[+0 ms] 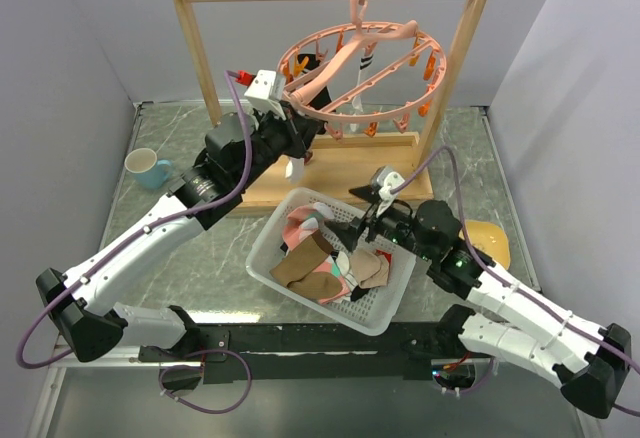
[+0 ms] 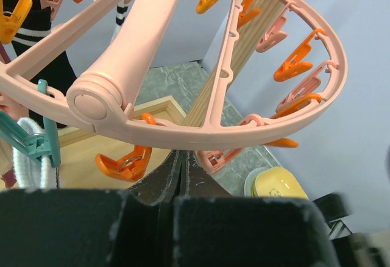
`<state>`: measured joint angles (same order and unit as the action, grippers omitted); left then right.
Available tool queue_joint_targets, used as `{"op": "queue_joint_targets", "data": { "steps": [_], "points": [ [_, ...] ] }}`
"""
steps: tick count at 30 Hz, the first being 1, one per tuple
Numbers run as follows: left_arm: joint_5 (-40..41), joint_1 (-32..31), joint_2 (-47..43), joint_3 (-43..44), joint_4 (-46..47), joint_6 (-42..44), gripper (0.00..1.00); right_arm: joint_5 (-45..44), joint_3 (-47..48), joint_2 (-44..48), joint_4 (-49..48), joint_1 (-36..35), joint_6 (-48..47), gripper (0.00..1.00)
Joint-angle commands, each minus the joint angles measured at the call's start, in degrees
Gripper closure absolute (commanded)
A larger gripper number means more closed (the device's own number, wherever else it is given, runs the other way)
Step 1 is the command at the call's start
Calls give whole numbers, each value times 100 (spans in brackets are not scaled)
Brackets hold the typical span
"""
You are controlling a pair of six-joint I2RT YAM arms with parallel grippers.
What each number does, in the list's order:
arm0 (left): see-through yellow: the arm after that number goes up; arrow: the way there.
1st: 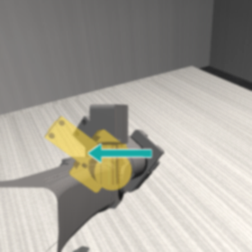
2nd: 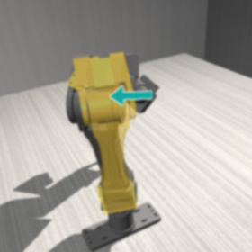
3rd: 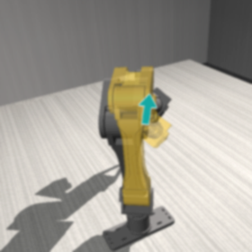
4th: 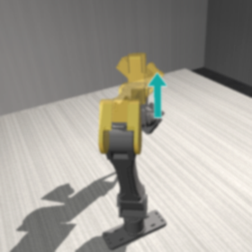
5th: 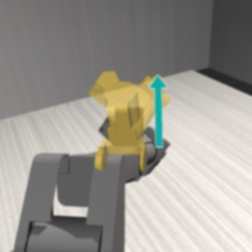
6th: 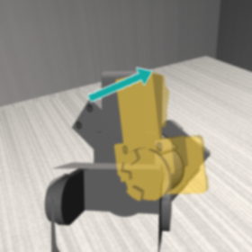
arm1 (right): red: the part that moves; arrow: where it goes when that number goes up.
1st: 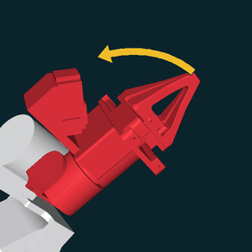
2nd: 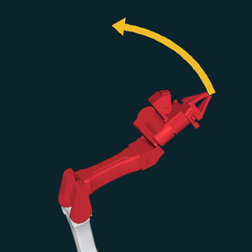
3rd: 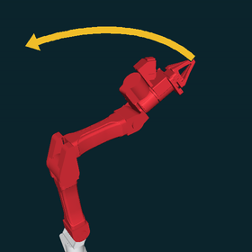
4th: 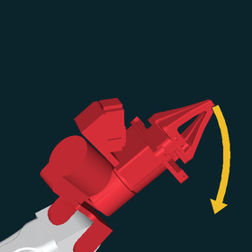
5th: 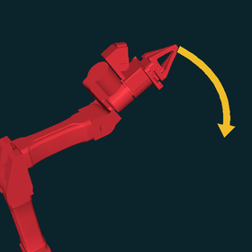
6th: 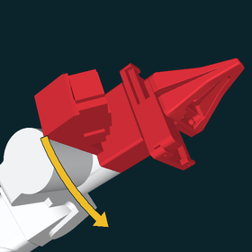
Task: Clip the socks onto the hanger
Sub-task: Open the clamp at the hanger.
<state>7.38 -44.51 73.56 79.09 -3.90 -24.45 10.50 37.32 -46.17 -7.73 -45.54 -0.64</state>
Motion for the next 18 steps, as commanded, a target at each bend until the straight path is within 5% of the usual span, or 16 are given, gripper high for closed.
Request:
{"op": "queue_joint_targets", "data": {
  "steps": [1,18],
  "points": [
    [-35,57,-202,89,250,72,97,-785,855,-225,-1168,-34,-1585,0],
    [-87,74,-219,124,197,36,97,945,2165,-1579,-1249,1416,-1447,11]
  ]
}}
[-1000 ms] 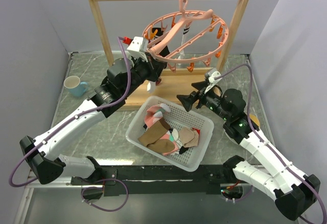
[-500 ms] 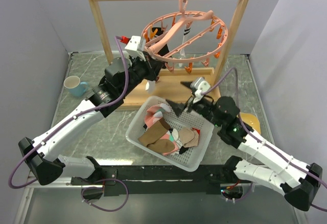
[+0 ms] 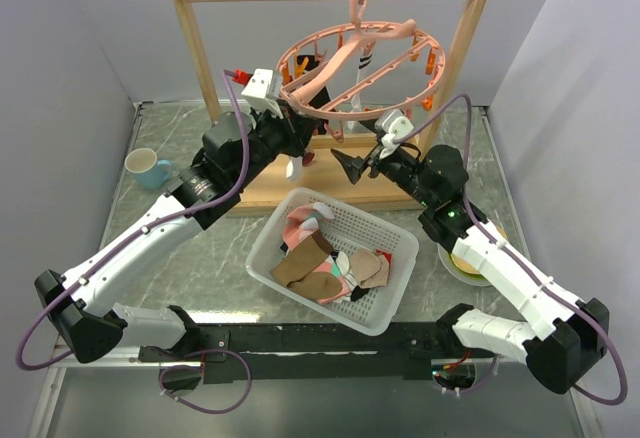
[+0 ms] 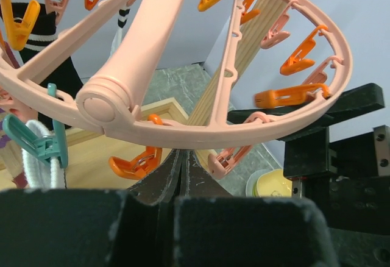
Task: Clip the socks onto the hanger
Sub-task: Open the clamp at the hanger.
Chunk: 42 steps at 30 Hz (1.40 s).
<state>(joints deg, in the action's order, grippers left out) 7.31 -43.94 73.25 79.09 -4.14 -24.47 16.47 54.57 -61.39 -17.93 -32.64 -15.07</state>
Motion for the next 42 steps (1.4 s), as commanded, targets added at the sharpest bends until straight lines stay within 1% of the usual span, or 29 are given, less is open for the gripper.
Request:
{"op": "queue_joint_targets", "data": {
  "steps": [1,5,8,11,15,20,23,29,30,32,33,35,36,39,42],
  "points": [
    [-72,26,-189,142,212,30,97,357,467,-75,-246,135,4,11],
    [-81,35,-198,133,186,30,97,392,476,-154,-456,144,100,12],
    [-107,53,-189,124,194,12,97,427,467,-233,-693,144,232,15],
    [-116,53,-189,133,195,4,97,462,362,-277,-948,136,425,20],
    [-116,61,-197,98,194,4,97,480,222,-330,-1264,144,680,28],
    [-151,61,-250,36,168,-40,96,322,2,-453,-1757,100,909,32],
    [-204,61,-285,-7,159,-75,96,278,-42,-532,-1862,65,962,33],
    [-248,79,-391,-51,151,-84,96,260,-95,-638,-1898,-14,1006,40],
    [-239,88,-399,-69,151,-93,96,260,-113,-647,-1950,-23,1015,45],
    [-248,105,-435,-122,159,-93,96,234,-130,-664,-1977,-75,1024,49],
    [-248,97,-452,-139,159,-76,96,234,-148,-647,-2012,-93,1032,55],
    [-248,114,-487,-183,168,-76,96,216,-157,-612,-2012,-119,1015,61],
    [-248,123,-514,-201,177,-76,96,216,-157,-594,-1986,-119,1024,68],
    [-265,149,-566,-262,168,-93,96,225,-122,-568,-1925,-137,1076,81],
    [-327,167,-619,-306,133,-155,95,234,-78,-576,-1889,-181,1094,85]
  ]
}}
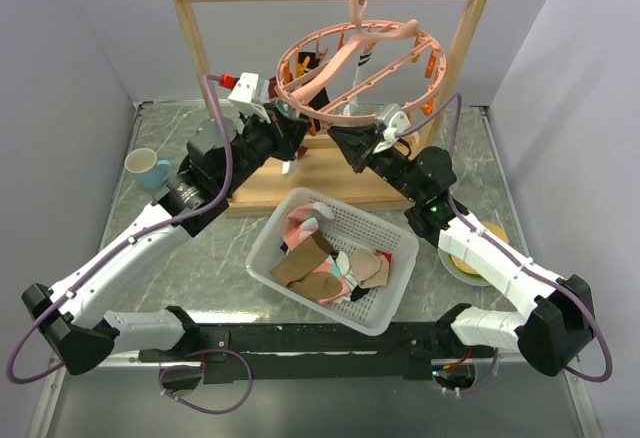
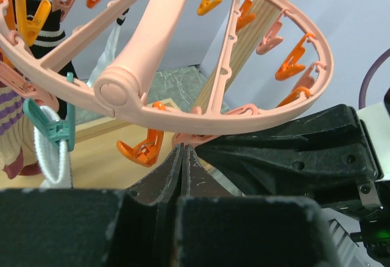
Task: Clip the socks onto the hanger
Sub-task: Open the clamp at the hanger.
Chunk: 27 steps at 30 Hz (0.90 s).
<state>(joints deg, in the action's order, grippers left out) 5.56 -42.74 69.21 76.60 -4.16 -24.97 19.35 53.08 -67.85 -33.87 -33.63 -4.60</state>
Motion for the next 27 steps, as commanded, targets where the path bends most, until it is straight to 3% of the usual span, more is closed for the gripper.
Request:
{"op": "queue_joint_targets", "data": {
  "steps": [1,6,11,14,22,25,26,27],
  "points": [
    [-178,47,-232,-75,118,-157,94,-72,97,53,-270,-135,38,87],
    [-371,73,-294,-110,65,-254,91,-160,62,35,-243,-276,-6,89],
    [-468,99,-303,-110,100,-351,91,-230,-26,35,-269,-311,-15,75],
    [-451,91,-285,-75,109,-333,91,-327,-43,53,-287,-302,-50,74],
    [-407,108,-276,-84,100,-289,91,-239,-113,176,-77,-302,-85,82],
    [-363,126,-276,-75,109,-271,91,-283,-254,308,-32,-302,-129,92],
    [-354,134,-259,-66,109,-280,91,-309,-280,343,-6,-302,-155,100],
    [-363,134,-250,-66,117,-289,91,-318,-324,395,20,-302,-164,100]
  ]
}}
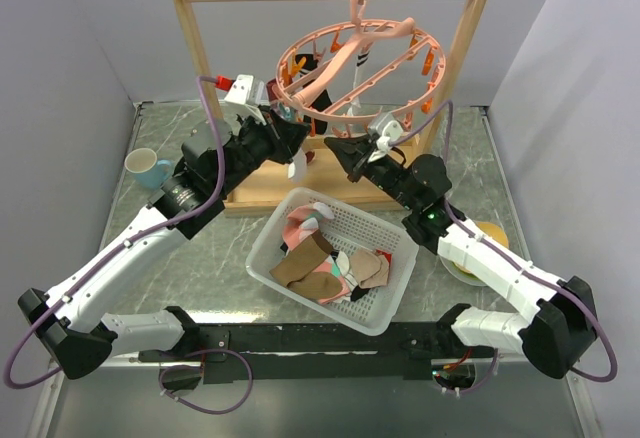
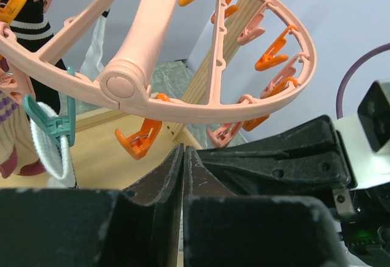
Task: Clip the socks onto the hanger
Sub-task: Open the clamp at the hanger.
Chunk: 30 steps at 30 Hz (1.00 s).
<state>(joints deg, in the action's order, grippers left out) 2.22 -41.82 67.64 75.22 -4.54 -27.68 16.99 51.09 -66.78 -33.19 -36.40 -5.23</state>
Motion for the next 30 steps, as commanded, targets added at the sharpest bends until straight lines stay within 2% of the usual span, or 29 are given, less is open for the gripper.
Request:
{"op": "queue_joint_targets", "data": {
  "steps": [1,5,11,14,18,19,23,25,26,27,30],
  "points": [
    [-55,51,-84,72,163,-18,91,-100,-134,315,-30,-25,-135,100],
    [-353,25,30,124,216,-184,91,-153,-213,464,67,-33,-162,100],
    [-1741,-159,127,283,636,-282,91,-240,-249,570,146,-25,-206,100],
    [-2278,-405,250,317,779,-142,91,-354,-266,658,243,-7,-276,97],
    [-1630,-616,574,502,691,8,91,-372,-327,815,339,10,-320,96],
    [-1219,-625,627,537,665,8,91,-364,-337,842,357,19,-320,96],
    [-399,-617,681,555,480,17,90,-328,-407,1000,471,10,-320,93],
    [-258,-625,637,494,471,9,89,-337,-433,1053,611,10,-373,82],
    [-240,-617,602,476,471,26,89,-424,-468,1114,655,2,-399,75],
    [-239,-625,593,467,471,9,89,-468,-486,1158,708,10,-443,63],
    [-74,-625,619,441,471,52,89,-662,-565,1299,805,10,-592,41]
  ]
}}
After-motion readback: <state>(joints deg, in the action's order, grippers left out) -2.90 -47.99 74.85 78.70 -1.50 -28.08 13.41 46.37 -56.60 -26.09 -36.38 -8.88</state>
